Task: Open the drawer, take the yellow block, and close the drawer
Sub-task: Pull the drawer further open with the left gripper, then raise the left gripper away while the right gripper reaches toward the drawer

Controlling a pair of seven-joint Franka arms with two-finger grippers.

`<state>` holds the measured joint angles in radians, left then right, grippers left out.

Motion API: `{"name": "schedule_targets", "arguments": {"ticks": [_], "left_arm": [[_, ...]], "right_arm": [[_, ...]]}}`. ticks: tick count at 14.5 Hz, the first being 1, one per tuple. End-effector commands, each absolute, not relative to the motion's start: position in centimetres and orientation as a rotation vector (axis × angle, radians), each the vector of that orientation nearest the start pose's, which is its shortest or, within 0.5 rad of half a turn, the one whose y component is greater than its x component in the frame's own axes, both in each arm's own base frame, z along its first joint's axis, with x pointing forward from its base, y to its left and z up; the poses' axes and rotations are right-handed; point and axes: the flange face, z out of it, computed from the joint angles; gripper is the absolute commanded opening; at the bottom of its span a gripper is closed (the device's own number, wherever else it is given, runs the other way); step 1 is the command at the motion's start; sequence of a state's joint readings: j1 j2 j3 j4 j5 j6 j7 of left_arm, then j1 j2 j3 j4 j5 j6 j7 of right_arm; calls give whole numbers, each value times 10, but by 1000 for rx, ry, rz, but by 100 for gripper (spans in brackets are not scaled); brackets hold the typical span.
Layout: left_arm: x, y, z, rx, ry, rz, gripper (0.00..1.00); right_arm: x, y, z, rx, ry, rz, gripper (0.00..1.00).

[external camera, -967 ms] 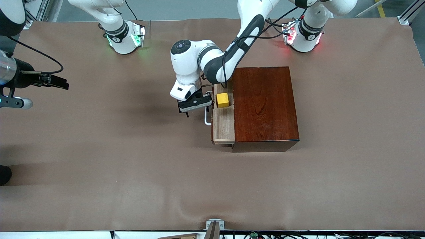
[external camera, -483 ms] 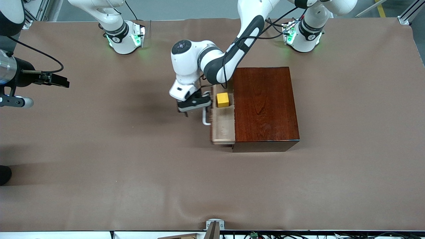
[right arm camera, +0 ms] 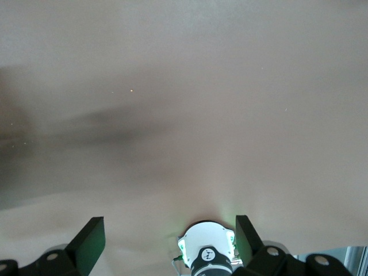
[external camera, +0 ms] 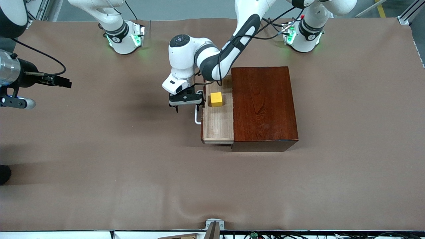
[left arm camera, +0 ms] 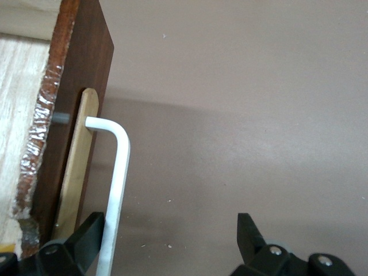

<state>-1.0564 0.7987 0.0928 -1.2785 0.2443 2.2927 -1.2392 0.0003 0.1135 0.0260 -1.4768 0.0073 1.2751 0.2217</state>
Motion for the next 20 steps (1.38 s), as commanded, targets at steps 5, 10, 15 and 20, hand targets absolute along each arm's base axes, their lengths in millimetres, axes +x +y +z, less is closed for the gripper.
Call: {"name": "schedule_targets", "arguments": {"ticks": [5,10,15,20], "left_arm": [[434,-649,347,-3252,-129,-541,100],[446,-625,373,-3157,-160,-512,100],[485,-536,480,-3040,-73,-400,100],[529,-421,565,-2992,-287,-325,100]], "right_arm": [[552,42,580,-3008,590,536,100],[550,65,582,-2928,755,567,100],[548,103,575,-2900,919,599,100],[544,168,562,-2847,1221,599,100]]}}
